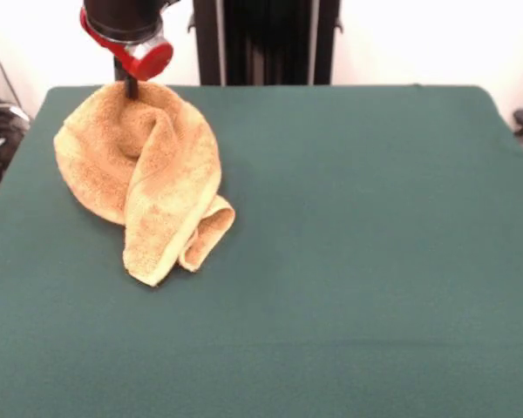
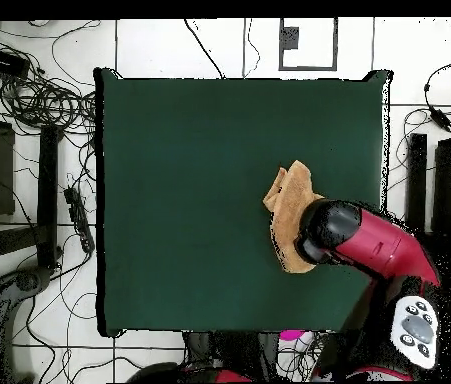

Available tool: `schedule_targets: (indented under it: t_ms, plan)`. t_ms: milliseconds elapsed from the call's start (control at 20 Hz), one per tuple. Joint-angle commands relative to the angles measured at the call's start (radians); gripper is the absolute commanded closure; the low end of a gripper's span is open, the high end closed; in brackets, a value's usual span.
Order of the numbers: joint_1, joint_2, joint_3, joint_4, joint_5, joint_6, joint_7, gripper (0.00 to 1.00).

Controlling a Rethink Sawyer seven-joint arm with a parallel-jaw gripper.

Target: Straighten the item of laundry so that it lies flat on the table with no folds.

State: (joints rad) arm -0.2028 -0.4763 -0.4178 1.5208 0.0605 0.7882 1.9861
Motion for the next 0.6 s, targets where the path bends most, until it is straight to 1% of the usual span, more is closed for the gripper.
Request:
schedule_targets:
  t_ms: [50,200,450,600]
  plan:
    - [-0.026,-0.023,0.025,0.022,-0.021,-0.057,0.120,1.00]
    - [-0.078,-0.002,0.041,-0.031,-0.015,-0.030,0.081,1.00]
    - [-0.151,0.037,0.074,-0.038,-0.006,0.013,0.058,1.00]
    - [-0.178,0.075,0.082,-0.062,-0.015,-0.014,0.065,1.00]
